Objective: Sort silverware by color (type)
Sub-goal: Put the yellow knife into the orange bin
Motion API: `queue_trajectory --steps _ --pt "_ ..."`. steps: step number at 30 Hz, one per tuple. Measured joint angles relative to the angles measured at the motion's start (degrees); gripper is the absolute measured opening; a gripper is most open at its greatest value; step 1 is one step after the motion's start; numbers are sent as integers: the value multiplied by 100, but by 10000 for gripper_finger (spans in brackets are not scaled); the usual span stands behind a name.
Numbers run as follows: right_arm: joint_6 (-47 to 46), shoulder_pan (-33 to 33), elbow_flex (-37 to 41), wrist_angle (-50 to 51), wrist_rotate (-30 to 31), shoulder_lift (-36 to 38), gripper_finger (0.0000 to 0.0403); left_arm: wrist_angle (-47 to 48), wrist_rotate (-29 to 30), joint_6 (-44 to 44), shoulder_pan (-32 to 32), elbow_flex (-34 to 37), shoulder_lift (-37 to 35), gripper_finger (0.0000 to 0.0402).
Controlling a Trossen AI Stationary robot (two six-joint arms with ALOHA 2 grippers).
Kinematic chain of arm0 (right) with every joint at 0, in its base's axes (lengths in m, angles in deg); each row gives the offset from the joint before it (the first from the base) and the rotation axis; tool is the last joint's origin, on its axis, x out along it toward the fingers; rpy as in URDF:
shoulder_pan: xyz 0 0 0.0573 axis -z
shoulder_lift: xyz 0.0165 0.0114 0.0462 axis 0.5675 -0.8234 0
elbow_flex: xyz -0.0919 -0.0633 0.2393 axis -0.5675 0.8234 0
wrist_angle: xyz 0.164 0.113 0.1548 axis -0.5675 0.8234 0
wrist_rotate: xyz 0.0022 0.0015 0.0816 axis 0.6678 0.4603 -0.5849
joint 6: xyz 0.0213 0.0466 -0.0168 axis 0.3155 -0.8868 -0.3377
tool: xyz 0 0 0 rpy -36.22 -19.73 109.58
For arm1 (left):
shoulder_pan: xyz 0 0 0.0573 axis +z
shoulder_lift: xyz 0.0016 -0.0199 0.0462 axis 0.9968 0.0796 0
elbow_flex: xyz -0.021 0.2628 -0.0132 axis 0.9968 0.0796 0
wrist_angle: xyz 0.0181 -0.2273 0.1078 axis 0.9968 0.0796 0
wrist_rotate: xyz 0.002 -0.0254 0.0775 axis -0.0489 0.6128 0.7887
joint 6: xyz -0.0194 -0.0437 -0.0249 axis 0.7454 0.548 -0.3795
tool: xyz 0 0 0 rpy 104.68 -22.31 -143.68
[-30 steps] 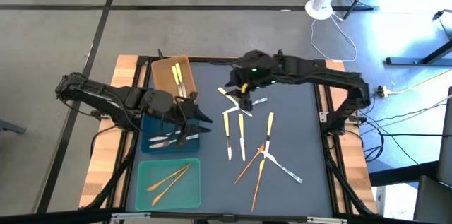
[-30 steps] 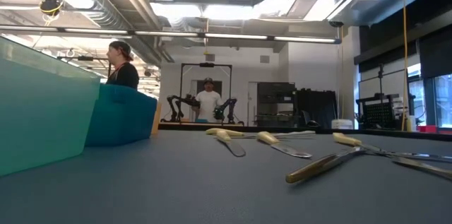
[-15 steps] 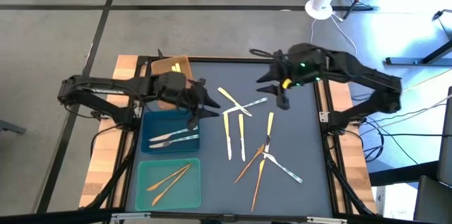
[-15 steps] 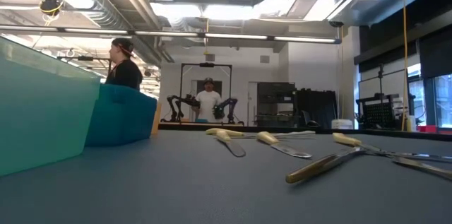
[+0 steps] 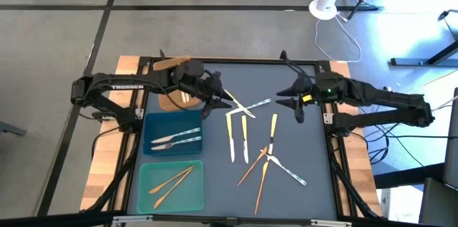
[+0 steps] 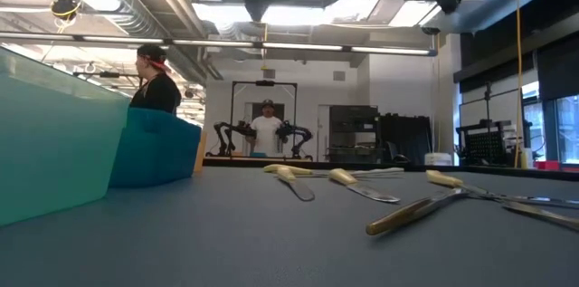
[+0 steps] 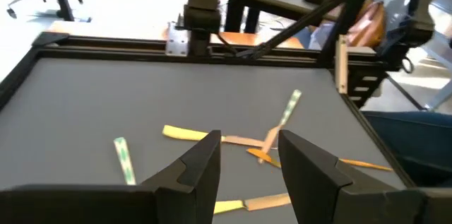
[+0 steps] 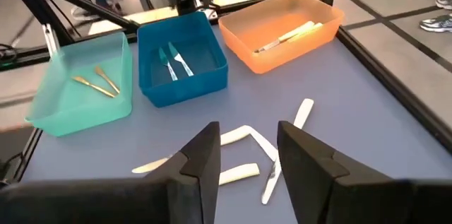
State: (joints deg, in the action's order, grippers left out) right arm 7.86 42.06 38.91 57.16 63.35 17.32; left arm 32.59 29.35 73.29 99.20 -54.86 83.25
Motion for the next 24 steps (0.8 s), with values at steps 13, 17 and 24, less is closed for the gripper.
queue_trajectory --steps 13,17,24 --pt "-186 4 1495 -1456 -4 203 129 -410 -402 -380 858 -2 302 137" --pt "-285 4 1517 -1551 -4 98 129 -500 -415 -474 1047 -2 460 137" --pt "-279 4 1516 -1767 -4 22 129 -537 -653 -483 1219 -202 863 137"
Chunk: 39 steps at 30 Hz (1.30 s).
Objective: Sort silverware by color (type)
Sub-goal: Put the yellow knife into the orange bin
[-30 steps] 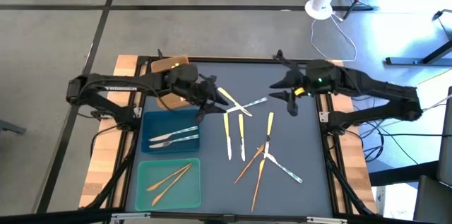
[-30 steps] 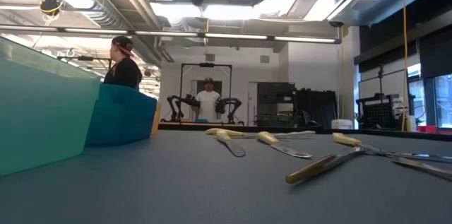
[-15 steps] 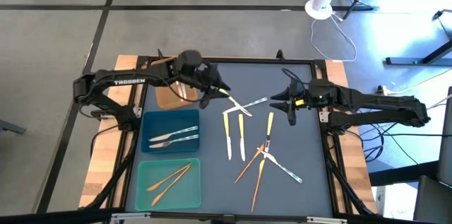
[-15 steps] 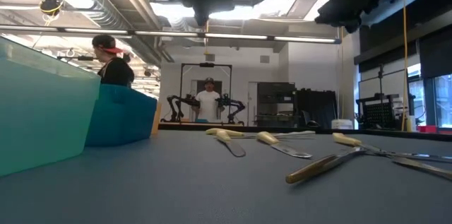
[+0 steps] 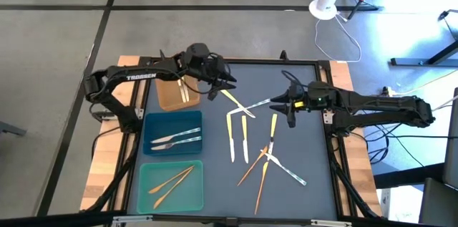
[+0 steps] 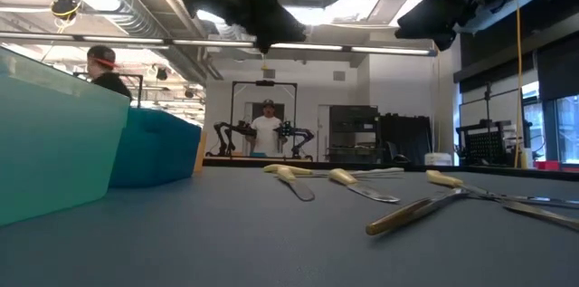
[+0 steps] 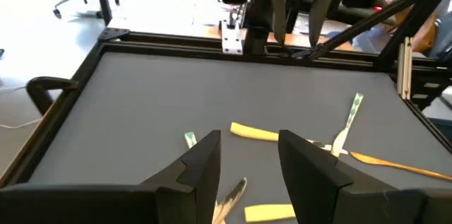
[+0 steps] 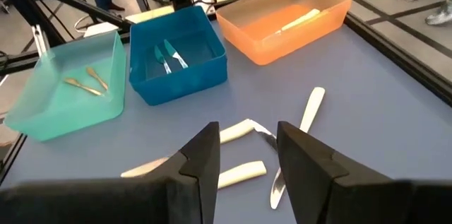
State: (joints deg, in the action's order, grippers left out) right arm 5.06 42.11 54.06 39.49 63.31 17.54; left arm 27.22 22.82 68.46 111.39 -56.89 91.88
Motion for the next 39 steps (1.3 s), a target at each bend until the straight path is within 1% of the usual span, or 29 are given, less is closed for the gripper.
queue_trajectory --steps 3,5,11,13,15,21,23,29,39 --pt "1 0 1 3 0 -4 129 95 -155 -9 -1 -368 280 137" --pt "3 0 1 5 0 -17 129 317 -241 -50 -4 -714 510 137" --pt "5 0 1 16 0 -19 129 1570 -206 -579 -23 -1837 1256 137" --pt "5 0 1 16 0 -17 129 1974 -162 -750 -23 -2101 1461 137" --pt "7 0 1 23 0 -17 129 2308 2 -944 -15 -2261 1629 137" --pt "8 0 1 115 0 -17 129 2815 748 -1523 -9 -2291 1855 137" --pt "12 0 1 115 0 -17 129 2839 919 -1657 -9 -2291 1938 137" --pt "12 0 1 114 0 -17 129 2936 1063 -1829 -9 -2296 2272 137" --pt "14 0 1 119 0 -19 129 2993 1256 -1840 -24 -2296 2808 137"
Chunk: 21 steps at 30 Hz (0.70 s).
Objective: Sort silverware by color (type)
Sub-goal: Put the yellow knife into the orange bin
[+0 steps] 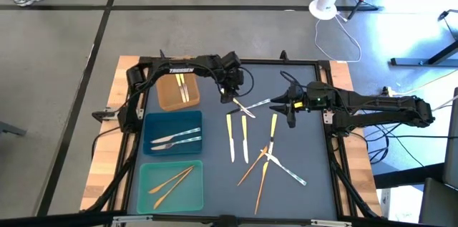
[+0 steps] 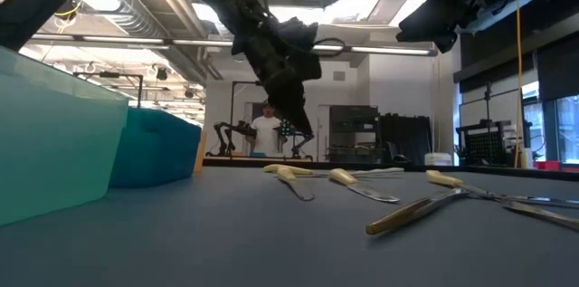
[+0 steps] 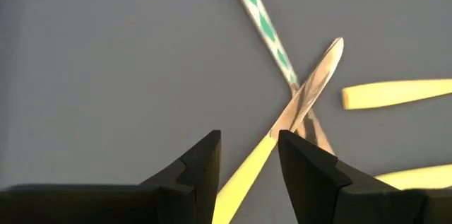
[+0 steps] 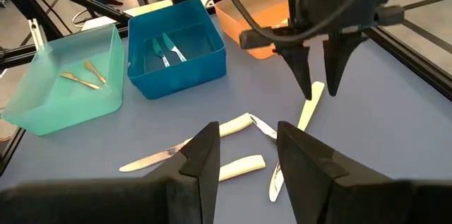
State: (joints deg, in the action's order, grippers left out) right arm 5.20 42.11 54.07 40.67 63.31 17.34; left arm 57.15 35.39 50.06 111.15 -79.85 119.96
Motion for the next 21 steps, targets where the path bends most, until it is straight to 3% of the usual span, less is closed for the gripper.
queue_trajectory --steps 5,21 --pt "0 0 0 1 0 0 129 80 379 -10 -31 0 -3 137" --pt "3 0 -9 3 0 -82 129 463 789 48 -286 0 63 137"
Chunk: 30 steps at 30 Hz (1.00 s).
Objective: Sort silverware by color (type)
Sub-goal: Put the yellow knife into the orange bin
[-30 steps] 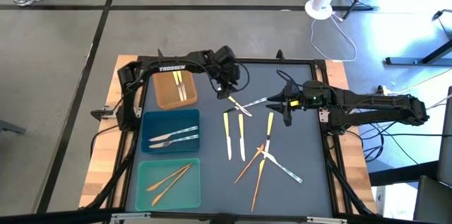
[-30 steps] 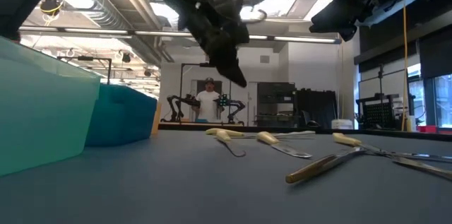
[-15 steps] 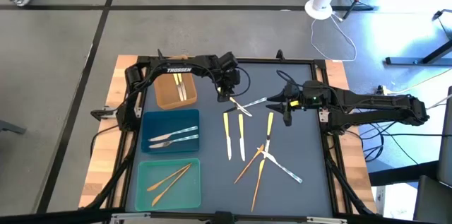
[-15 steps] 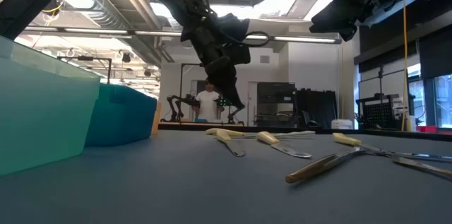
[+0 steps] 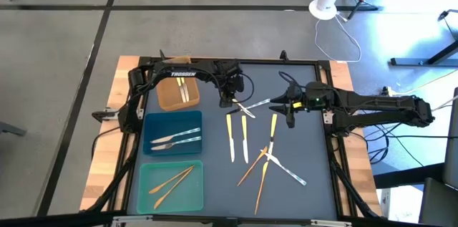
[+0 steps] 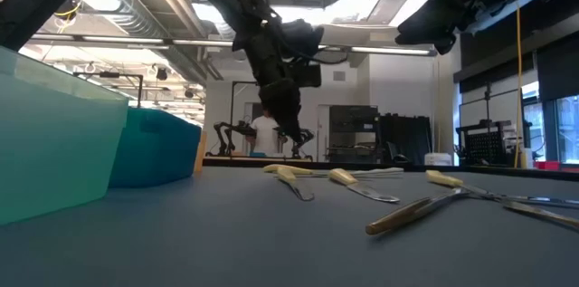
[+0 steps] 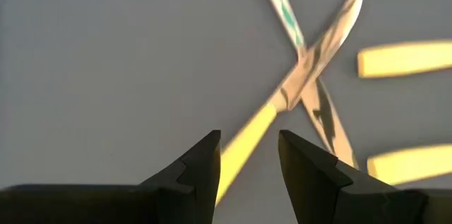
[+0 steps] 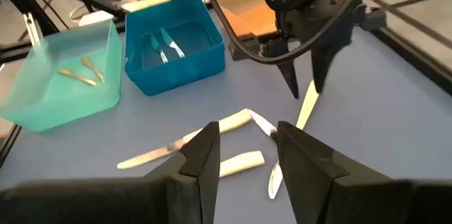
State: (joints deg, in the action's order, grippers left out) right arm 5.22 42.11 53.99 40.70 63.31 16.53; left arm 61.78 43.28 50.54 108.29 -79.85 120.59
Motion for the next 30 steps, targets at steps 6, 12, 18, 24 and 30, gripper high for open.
queue_trajectory --steps 6,12,18,24,30 --pt "0 0 0 -5 2 -190 129 109 273 -4 0 4 234 137" --pt "10 -5 0 -6 0 -478 129 110 421 -4 0 4 326 137" --pt "11 -4 0 -27 1 -696 129 48 515 -72 0 4 380 137" --pt "13 -4 0 -32 0 -772 129 -33 519 -388 0 4 387 137" --pt "15 -4 0 -27 0 -777 129 -33 519 -716 0 4 387 137"
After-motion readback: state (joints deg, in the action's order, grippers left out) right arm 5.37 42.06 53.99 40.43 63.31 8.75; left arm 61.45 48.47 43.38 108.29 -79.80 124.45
